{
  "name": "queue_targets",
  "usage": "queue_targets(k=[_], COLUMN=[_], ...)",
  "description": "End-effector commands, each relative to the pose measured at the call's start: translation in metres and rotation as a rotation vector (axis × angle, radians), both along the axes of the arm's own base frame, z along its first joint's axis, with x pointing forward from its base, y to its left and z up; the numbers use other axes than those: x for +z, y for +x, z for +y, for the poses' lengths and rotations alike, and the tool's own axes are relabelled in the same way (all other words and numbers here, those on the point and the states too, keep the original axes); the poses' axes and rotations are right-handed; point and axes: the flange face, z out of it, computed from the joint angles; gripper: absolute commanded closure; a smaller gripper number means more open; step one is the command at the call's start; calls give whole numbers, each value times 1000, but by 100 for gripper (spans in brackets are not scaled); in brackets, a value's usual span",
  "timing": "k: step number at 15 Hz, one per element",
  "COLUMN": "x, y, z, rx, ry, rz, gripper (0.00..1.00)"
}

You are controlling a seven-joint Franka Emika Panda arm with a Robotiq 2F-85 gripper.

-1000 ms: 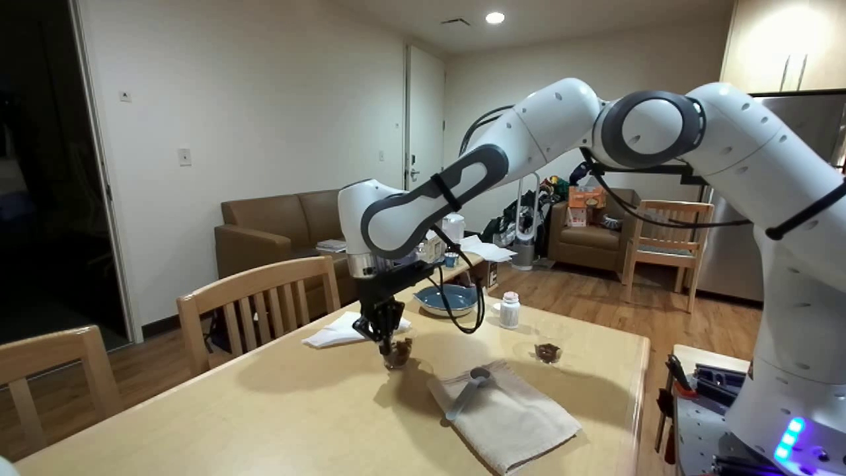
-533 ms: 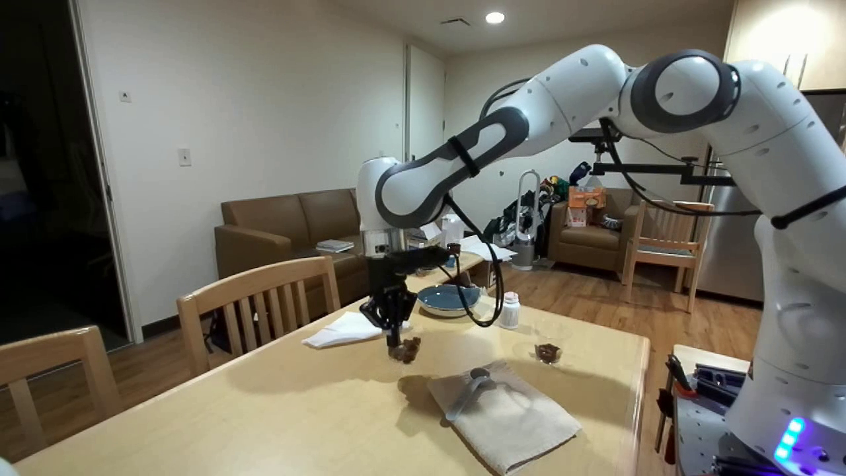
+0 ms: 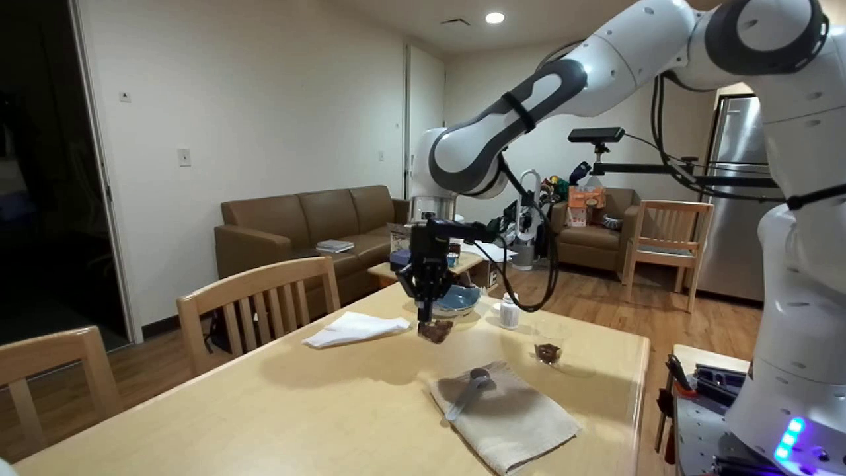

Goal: Pick up the cup and pour some of its contents in the other cup

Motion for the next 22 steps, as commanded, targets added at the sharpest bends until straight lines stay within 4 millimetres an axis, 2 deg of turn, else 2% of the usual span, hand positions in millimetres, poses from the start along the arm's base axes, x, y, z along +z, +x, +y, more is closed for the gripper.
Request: queue_targets(k=[1,3,6,9,10,13,18,22], x=[15,3,-21,-37,-32,-41,-39,-20], y=[-41,-46,-44,-49,-54,-52,-51,-55], z=[-15,-6,12,29,21,29,30,24], rx=[-58,-20,25,88,68,84,81,26], ry=[-58,-186,-365,-388,-363,-371,-354,-118], rz=[-116,-145,-116,-41,-71,-44,-50,-10], gripper=[95,95,95,95,95,95,96,95])
